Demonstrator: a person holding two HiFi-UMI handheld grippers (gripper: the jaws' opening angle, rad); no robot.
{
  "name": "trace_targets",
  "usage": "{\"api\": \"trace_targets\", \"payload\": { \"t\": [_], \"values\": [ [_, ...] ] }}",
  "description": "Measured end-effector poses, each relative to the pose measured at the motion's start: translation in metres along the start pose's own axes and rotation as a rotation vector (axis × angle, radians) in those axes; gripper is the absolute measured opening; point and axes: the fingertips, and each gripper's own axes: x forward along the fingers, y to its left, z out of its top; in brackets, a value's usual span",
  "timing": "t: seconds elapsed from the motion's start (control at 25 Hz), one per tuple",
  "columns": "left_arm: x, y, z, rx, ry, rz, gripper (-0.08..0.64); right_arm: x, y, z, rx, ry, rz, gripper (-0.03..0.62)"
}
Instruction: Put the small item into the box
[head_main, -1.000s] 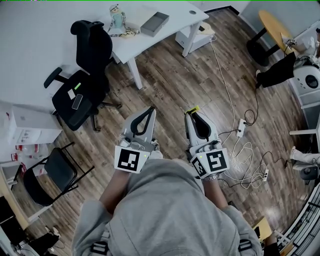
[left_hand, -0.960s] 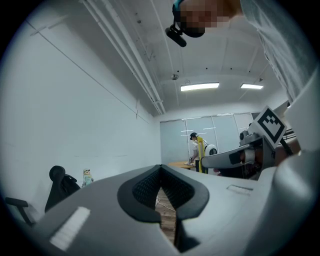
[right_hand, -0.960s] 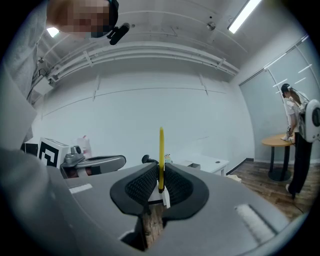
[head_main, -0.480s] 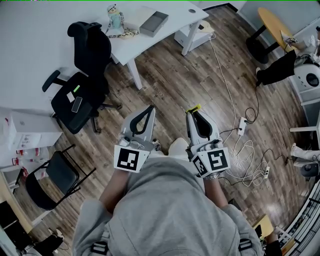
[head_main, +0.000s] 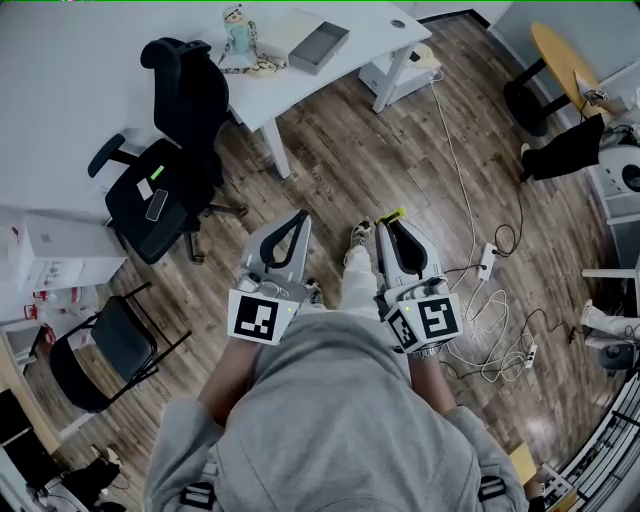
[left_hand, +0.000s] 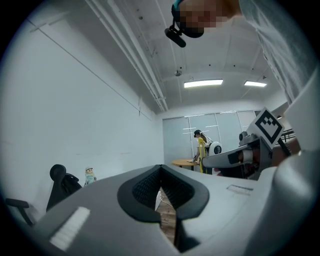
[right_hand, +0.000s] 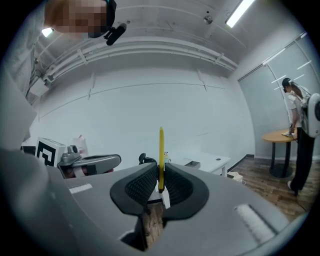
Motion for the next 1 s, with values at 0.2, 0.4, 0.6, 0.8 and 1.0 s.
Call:
{"api": "trace_targets", "payload": {
  "t": [0.2, 0.4, 0.6, 0.8, 1.0],
  "values": [
    [0.023, 0.014, 0.002, 0.003, -0.002, 0.025, 0.003, 0.026, -0.014, 0.007, -0.004, 0.007, 0.027, 0.064],
    [0.05, 0.024, 0.0, 0.003, 0.001, 0.047, 0.003, 0.051, -0.035, 0.009, 0.002, 0.021, 0.046, 0.064],
    [0.08, 0.036, -0.003, -0.005, 0.012, 0.066, 0.003, 0.08, -0.056, 0.015, -0.001, 0.03, 0.067, 0.064],
    [0.118, 0.046, 0.005, 0.003, 0.017, 0.089, 0.003, 0.11, -0.083, 0.029, 0.001, 0.036, 0.094, 0.064],
    [0.147, 0.053, 0.013, 0.003, 0.017, 0.121, 0.003, 0.134, -0.105, 0.041, 0.001, 0.044, 0.131, 0.064]
  ]
}}
